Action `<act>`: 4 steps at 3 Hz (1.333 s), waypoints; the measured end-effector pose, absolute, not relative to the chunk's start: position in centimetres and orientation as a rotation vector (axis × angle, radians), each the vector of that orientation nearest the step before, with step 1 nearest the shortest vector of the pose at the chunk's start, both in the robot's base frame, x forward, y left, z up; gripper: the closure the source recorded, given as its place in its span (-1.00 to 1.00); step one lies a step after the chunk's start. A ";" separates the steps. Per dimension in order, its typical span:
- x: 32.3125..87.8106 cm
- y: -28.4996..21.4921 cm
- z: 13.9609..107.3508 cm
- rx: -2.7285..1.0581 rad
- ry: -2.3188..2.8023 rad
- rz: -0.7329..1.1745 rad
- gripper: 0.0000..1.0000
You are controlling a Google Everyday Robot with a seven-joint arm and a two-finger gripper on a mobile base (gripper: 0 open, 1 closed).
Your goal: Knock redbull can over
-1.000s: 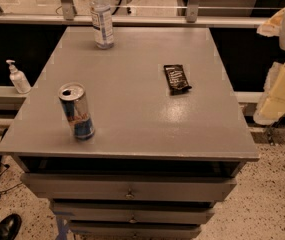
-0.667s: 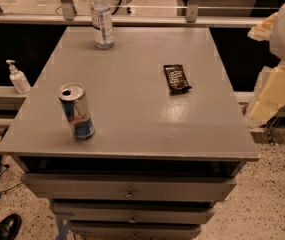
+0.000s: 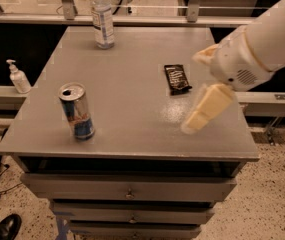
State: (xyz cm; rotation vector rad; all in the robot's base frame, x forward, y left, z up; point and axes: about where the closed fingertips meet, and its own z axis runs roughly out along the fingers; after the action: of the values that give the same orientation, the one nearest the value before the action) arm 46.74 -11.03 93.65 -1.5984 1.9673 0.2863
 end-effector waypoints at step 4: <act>47.4 7.6 88.6 -1.391 1.497 0.911 -1.00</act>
Offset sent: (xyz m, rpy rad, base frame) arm 0.0254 0.1619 -0.0556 0.6143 0.0583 0.1781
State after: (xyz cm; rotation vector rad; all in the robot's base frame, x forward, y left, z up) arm 47.44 7.57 88.63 -1.3906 1.4968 0.9115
